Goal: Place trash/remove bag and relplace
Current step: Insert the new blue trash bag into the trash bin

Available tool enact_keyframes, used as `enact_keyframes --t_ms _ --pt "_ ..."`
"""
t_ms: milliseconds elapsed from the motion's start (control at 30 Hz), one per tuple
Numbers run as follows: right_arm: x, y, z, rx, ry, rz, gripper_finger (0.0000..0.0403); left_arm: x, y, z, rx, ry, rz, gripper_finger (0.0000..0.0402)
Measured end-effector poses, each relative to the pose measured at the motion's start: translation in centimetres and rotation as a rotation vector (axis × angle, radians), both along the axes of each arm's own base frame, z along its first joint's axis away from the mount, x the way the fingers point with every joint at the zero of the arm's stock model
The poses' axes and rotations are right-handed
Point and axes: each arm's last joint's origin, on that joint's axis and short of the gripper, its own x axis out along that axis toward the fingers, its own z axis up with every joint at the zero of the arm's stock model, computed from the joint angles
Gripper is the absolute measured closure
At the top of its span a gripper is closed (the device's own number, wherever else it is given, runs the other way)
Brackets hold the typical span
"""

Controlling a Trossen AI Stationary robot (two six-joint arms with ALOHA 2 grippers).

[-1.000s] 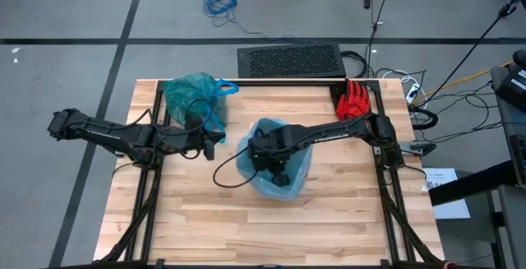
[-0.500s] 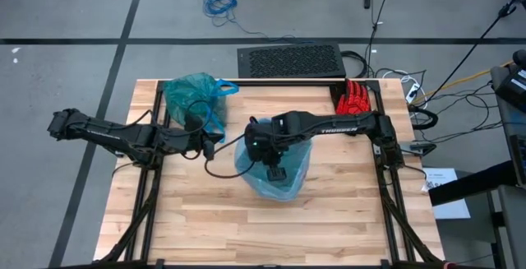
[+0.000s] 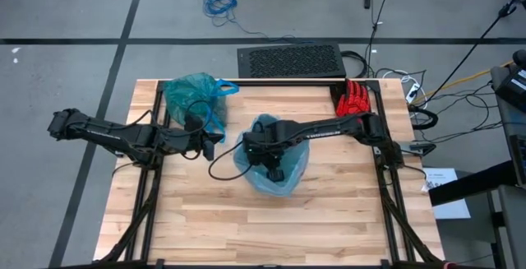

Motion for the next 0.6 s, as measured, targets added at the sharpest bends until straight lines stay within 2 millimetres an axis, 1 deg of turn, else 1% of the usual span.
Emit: enact_keyframes --t_ms 100,233,467,600 --pt "-0.1 -0.1 -0.9 0.003 0.015 -0.017 0.0403 0.0 0.0 0.0 0.001 0.005 0.0 0.0402" --pt "-0.1 0.0 -0.6 0.007 0.015 -0.032 0.0403 -0.1 0.0 -0.2 0.004 0.026 -0.001 0.0402" --pt "0.6 0.0 2.3 0.022 -0.067 -0.073 0.0403 -0.2 0.0 -0.4 0.006 0.042 -0.001 0.0402" --pt "0.7 0.0 4.5 0.032 -0.104 -0.1 0.0403 -0.2 0.0 -0.4 0.004 0.043 -0.004 0.0402"
